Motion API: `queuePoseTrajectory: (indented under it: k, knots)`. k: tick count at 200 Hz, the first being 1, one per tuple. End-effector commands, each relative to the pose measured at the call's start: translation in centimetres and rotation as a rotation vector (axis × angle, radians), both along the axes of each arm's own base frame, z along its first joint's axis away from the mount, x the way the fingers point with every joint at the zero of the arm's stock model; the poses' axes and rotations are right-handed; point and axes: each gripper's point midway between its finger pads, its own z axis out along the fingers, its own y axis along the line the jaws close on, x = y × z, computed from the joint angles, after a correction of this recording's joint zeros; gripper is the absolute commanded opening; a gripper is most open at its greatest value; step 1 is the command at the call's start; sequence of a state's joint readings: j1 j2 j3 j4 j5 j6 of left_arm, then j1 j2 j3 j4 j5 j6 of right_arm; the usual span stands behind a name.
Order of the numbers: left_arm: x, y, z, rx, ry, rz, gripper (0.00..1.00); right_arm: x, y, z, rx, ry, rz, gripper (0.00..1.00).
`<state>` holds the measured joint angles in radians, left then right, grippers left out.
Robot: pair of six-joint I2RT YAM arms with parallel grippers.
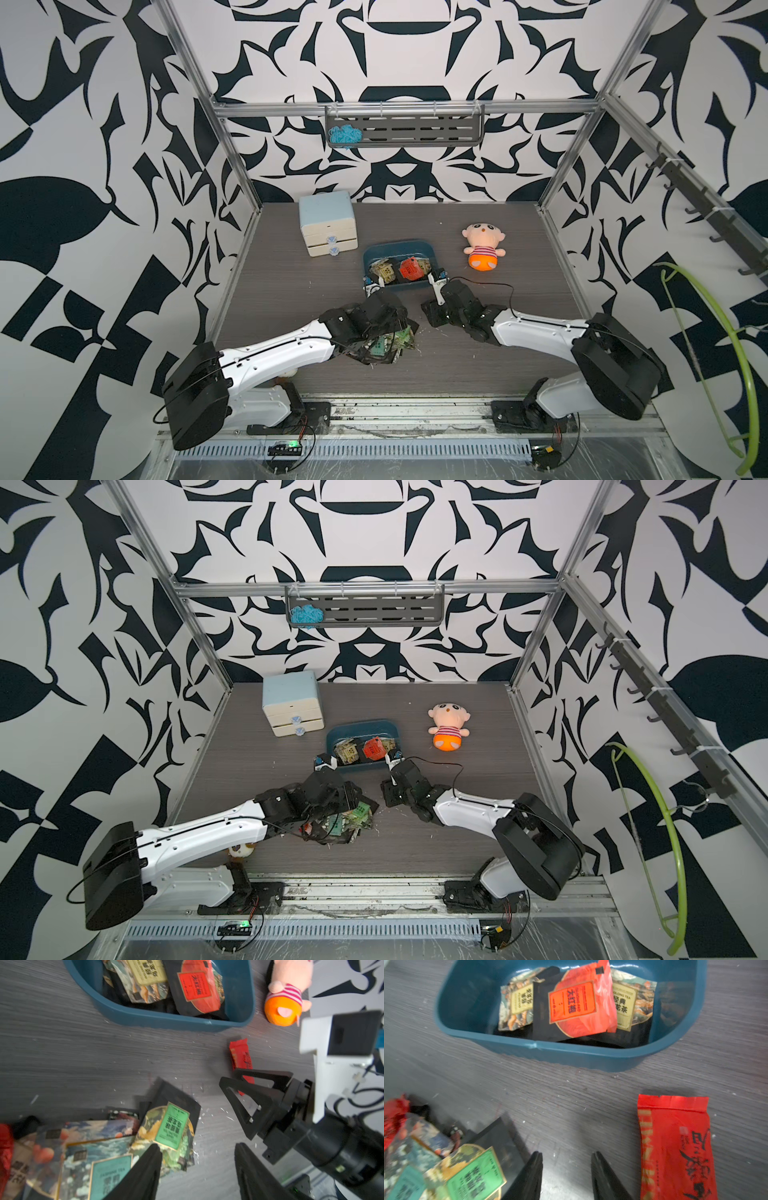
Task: Put the tea bags into the storage box
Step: Pick up the tea bag from the center of the board.
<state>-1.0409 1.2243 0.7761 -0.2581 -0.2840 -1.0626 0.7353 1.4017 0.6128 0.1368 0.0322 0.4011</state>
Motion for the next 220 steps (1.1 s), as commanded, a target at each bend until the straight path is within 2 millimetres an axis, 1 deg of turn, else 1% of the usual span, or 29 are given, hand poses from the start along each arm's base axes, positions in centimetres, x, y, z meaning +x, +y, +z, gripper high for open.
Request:
queuePoseTrajectory:
  k: [1,21,35,53,68,91,107,127,152,154,156,188,220]
  knots:
    - [-0.9,-0.1,0.0,-0.001,-0.010,0.009,0.62,-1.3,0.2,1.8,0.040,-0.006,0.037,0.45]
    - [-1.7,-0.5,-0.3,0.022,-0.010,-0.007,0.62,-2.5,-0.1,1.6,0.055,0.003,0.053,0.47]
    - [-2.4,-0.8,-0.9,0.040,-0.008,-0.023,0.61,-3.3,0.0,1.0,0.059,0.029,0.074,0.47]
    - [-2.6,-0.3,-2.0,0.068,0.013,-0.001,0.60,-4.0,0.6,0.2,0.068,0.051,0.097,0.47]
    - [-2.7,0.1,-2.8,0.055,0.018,0.020,0.61,-4.3,1.4,-0.1,0.069,0.061,0.123,0.48]
    - [-2.9,1.4,-4.6,0.059,0.048,0.074,0.63,-4.7,3.1,-0.8,0.052,0.088,0.171,0.48]
    - [-3.0,1.7,-5.2,0.071,0.055,0.080,0.64,-5.0,4.3,-1.3,0.045,0.110,0.206,0.47]
    - [-2.9,2.3,-6.0,0.103,0.065,0.106,0.64,-4.9,5.1,-1.6,0.025,0.118,0.223,0.46]
    - [-2.5,2.7,-6.3,0.109,0.063,0.133,0.64,-4.5,5.1,-1.8,0.009,0.111,0.211,0.43]
    - [-2.5,2.8,-7.0,0.129,0.069,0.135,0.64,-4.5,5.1,-1.8,0.008,0.111,0.211,0.43]
    - [-2.4,2.9,-7.2,0.134,0.069,0.137,0.64,-4.5,5.1,-1.8,0.006,0.112,0.210,0.43]
    - [-1.6,2.6,-8.4,0.097,0.109,0.158,0.63,-4.1,4.8,-1.9,-0.011,0.098,0.190,0.41]
    - [-1.2,2.5,-8.6,0.090,0.114,0.165,0.62,-4.0,5.0,-2.4,-0.028,0.115,0.195,0.37]
